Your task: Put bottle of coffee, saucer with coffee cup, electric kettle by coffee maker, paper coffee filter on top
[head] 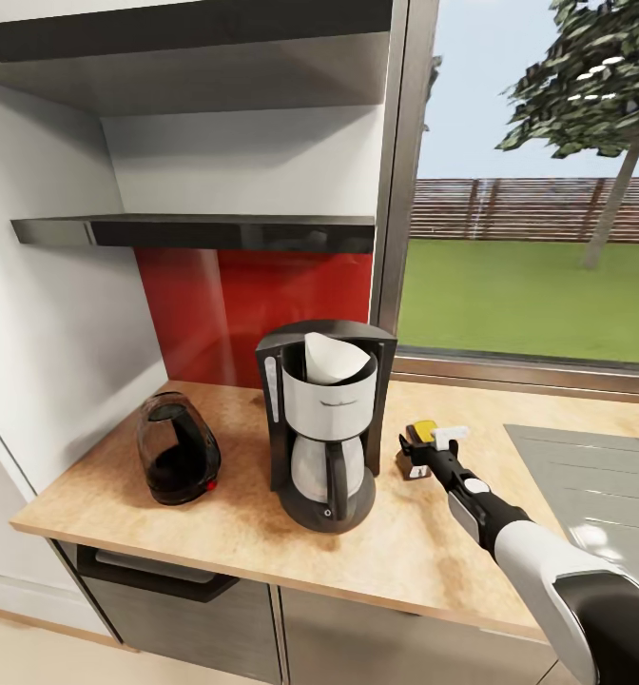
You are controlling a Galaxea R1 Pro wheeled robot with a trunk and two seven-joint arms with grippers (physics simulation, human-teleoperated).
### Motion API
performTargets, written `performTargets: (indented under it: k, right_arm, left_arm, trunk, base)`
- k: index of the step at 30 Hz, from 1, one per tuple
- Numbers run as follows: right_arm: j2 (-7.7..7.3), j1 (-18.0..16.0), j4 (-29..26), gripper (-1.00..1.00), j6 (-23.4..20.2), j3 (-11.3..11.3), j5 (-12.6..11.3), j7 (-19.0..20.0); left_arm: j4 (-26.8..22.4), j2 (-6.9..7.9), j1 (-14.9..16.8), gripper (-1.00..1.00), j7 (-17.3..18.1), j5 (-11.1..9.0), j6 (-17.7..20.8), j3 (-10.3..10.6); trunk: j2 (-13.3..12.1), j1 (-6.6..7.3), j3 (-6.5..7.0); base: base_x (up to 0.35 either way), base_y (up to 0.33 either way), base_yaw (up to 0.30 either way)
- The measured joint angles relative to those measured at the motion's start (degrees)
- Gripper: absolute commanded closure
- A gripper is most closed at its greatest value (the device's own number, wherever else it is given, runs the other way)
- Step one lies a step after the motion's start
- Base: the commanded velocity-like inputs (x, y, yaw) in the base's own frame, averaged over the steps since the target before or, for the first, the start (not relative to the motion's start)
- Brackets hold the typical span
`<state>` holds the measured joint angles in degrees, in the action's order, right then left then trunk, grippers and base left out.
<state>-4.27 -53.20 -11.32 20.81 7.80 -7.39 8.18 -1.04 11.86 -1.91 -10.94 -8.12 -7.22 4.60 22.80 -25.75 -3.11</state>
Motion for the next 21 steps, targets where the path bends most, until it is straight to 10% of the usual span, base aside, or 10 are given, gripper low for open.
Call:
performTargets:
  k: [21]
  right_arm:
    - [0.0,0.0,0.0,-1.0,0.0,0.04,0.0,0.0]
  left_arm:
    - [0.0,0.0,0.0,-1.0,0.0,0.0,0.0,0.0]
  trunk:
    - [0.0,0.0,0.0]
  base:
    - [0.0,0.0,0.0]
